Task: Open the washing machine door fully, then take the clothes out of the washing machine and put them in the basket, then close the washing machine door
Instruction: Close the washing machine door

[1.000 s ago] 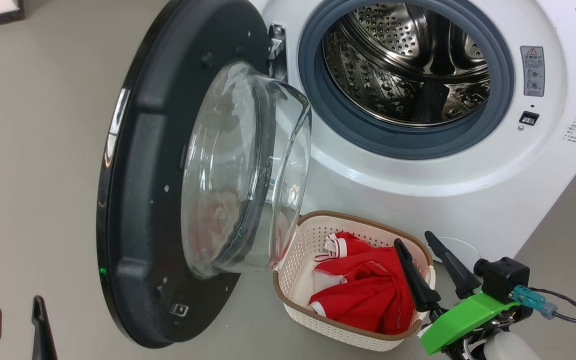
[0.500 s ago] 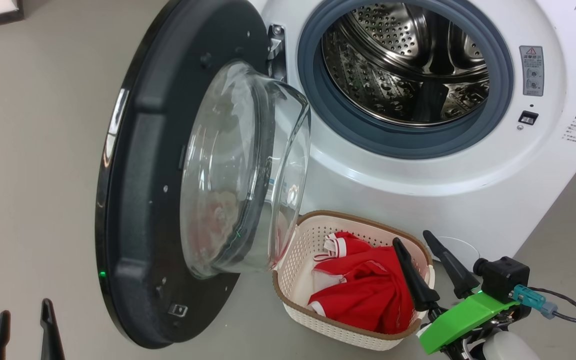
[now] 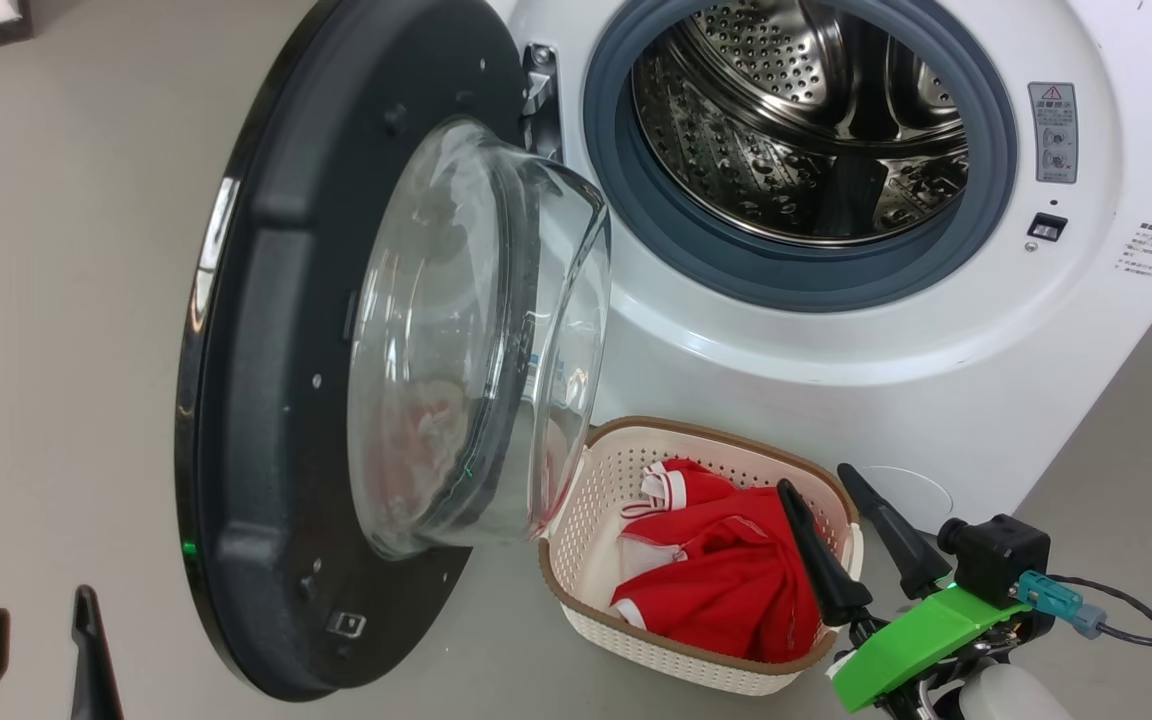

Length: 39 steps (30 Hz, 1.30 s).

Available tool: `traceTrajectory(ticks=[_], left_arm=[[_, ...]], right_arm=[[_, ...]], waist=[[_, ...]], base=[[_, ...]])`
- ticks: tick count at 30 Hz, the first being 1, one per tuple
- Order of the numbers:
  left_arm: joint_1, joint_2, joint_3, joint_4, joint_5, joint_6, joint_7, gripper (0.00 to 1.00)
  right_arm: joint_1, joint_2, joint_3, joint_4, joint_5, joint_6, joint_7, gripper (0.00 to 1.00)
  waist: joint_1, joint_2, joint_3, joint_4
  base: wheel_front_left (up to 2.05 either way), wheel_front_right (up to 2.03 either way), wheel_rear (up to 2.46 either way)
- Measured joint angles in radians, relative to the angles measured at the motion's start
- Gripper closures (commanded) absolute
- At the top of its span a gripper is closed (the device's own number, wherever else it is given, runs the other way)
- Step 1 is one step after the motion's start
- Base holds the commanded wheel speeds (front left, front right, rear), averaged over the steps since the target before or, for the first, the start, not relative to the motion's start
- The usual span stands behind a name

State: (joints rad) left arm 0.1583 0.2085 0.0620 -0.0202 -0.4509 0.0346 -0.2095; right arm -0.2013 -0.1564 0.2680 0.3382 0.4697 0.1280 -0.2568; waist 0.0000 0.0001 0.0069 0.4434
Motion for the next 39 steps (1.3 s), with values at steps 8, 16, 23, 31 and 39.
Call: traceTrajectory(ticks=[8,16,23,31,39], left_arm=[[0.0,0.028,0.005,-0.035,0.004,0.008,0.032,0.0],[0.0,0.061,0.021,-0.072,0.004,0.014,0.063,0.59],[-0.047,0.118,0.057,-0.103,-0.045,0.004,0.137,1.0],[-0.155,0.167,0.134,-0.134,-0.261,-0.014,0.319,1.0],[-0.289,0.201,0.152,-0.091,-0.461,-0.004,0.545,1.0]], right_arm=[[0.0,0.0,0.004,0.001,0.002,0.0,0.0,0.0],[0.0,0.0,0.004,0.001,0.008,0.0,0.0,0.0],[-0.001,0.0,-0.001,0.0,0.008,0.0,0.0,0.0],[-0.004,-0.001,-0.008,-0.002,0.008,0.0,0.0,0.0],[-0.004,-0.004,-0.018,-0.003,0.008,0.0,0.0,0.0]], waist=[[0.0,0.0,0.003,-0.011],[0.0,-0.0001,0.009,-0.016],[0.0,0.0,0.017,-0.018],[0.0,0.0,0.025,-0.035],[0.0,0.0,0.029,-0.049]], base=[[0.0,0.0,0.0],[0.0,0.0,0.0],[0.0,0.0,0.0],[0.0,0.0,0.0],[0.0,0.0,0.0]])
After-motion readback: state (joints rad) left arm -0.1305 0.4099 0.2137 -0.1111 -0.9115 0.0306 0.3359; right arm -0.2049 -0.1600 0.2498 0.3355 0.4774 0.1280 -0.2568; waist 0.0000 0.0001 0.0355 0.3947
